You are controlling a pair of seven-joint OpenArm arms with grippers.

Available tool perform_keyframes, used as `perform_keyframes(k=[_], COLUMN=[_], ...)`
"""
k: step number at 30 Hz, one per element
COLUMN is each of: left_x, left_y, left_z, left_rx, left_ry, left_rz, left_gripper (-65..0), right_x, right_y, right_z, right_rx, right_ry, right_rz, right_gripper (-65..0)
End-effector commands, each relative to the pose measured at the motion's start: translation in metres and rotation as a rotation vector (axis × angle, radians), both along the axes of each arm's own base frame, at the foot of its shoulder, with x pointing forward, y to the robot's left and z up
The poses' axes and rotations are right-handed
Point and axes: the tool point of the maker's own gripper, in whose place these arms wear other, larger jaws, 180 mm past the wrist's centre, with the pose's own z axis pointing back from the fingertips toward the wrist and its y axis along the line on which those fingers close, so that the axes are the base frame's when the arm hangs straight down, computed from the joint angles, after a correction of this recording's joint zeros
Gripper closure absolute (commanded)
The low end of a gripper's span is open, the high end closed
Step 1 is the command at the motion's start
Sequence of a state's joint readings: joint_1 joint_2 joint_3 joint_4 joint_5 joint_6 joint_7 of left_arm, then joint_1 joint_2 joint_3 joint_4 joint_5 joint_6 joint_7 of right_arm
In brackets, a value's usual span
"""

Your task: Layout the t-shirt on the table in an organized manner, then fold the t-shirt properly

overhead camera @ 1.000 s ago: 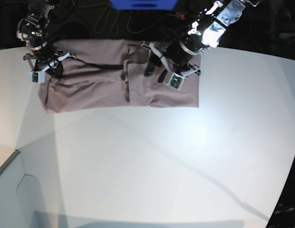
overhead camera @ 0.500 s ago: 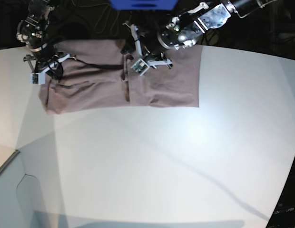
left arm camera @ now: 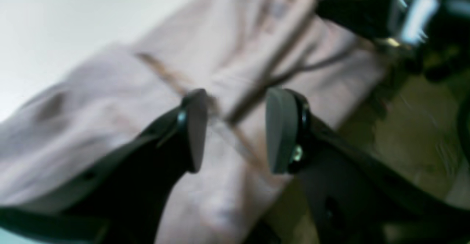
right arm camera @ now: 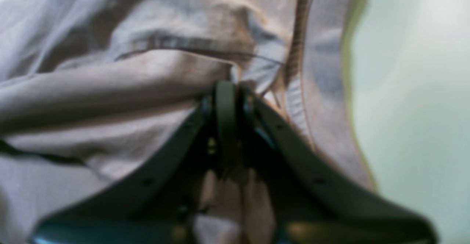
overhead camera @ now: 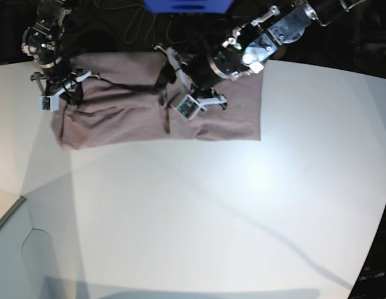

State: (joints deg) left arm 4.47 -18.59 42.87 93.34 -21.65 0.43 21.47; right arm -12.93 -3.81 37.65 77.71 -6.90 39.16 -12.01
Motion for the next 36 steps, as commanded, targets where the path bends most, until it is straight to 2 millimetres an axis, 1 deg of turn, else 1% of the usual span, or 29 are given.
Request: perform_keyframes(k=[1, 5, 8, 11, 13, 14, 16, 17, 20, 21, 23, 25, 27, 30, 36], left_x=[0.01, 0.038, 0.053, 0.064, 0.072, 0.074, 0.078, 0.08, 0.081, 0.082, 0.082, 0.082, 0.082, 0.08, 0.08], left_y=[0.008, 0.055, 0.087, 0.117, 0.136, 0.144, 0.157, 0.162, 0.173, 0.176, 0.177, 0.177, 0.177, 0.18, 0.18], left_z=[0.008, 0.007, 0.006, 0.006, 0.008, 0.008, 0.009, 0.011, 0.011, 0.012, 0.011, 0.011, 0.011, 0.002, 0.002], left_rx=[-0.015, 0.007, 0.025, 0.039, 0.05, 0.055, 0.062, 0.065, 0.071, 0.073, 0.074, 0.074, 0.075, 0.088, 0.089], left_ry=[-0.03, -0.037, -0.045, -0.051, -0.062, -0.063, -0.071, -0.074, -0.078, -0.079, -0.079, -0.079, -0.077, -0.058, -0.057], left_rz=[0.031, 0.196, 0.296, 0.391, 0.444, 0.465, 0.5, 0.514, 0.541, 0.548, 0.551, 0.551, 0.552, 0.555, 0.556], left_gripper=[-25.5, -25.6, -25.6, -25.6, -25.6, -25.6, -25.6, -25.6, -25.6, -25.6, -25.6, -25.7, -25.7, -25.7, -25.7], right_x=[0.002, 0.009, 0.013, 0.015, 0.023, 0.023, 0.023, 0.026, 0.025, 0.021, 0.023, 0.02, 0.018, 0.018, 0.018], right_y=[-0.003, -0.007, -0.01, -0.013, -0.013, -0.014, -0.021, -0.025, -0.032, -0.035, -0.039, -0.046, -0.046, -0.046, -0.045], right_z=[0.007, 0.024, 0.034, 0.042, 0.047, 0.047, 0.047, 0.049, 0.046, 0.041, 0.039, 0.035, 0.032, 0.031, 0.031], right_rx=[-0.018, -0.058, -0.087, -0.116, -0.12, -0.118, -0.119, -0.122, -0.11, -0.103, -0.092, -0.082, -0.075, -0.074, -0.073], right_ry=[-0.009, -0.038, -0.021, -0.01, -0.019, -0.014, -0.009, -0.016, -0.011, 0.001, 0.001, 0.009, 0.015, 0.017, 0.018], right_rz=[0.016, 0.023, 0.027, 0.032, 0.031, 0.026, 0.0, -0.012, -0.045, -0.058, -0.075, -0.106, -0.113, -0.113, -0.111], right_gripper=[-12.7, -23.0, -26.5, -27.4, -27.4, -27.5, -27.5, -27.5, -27.5, -27.5, -27.5, -27.5, -27.6, -27.6, -27.6])
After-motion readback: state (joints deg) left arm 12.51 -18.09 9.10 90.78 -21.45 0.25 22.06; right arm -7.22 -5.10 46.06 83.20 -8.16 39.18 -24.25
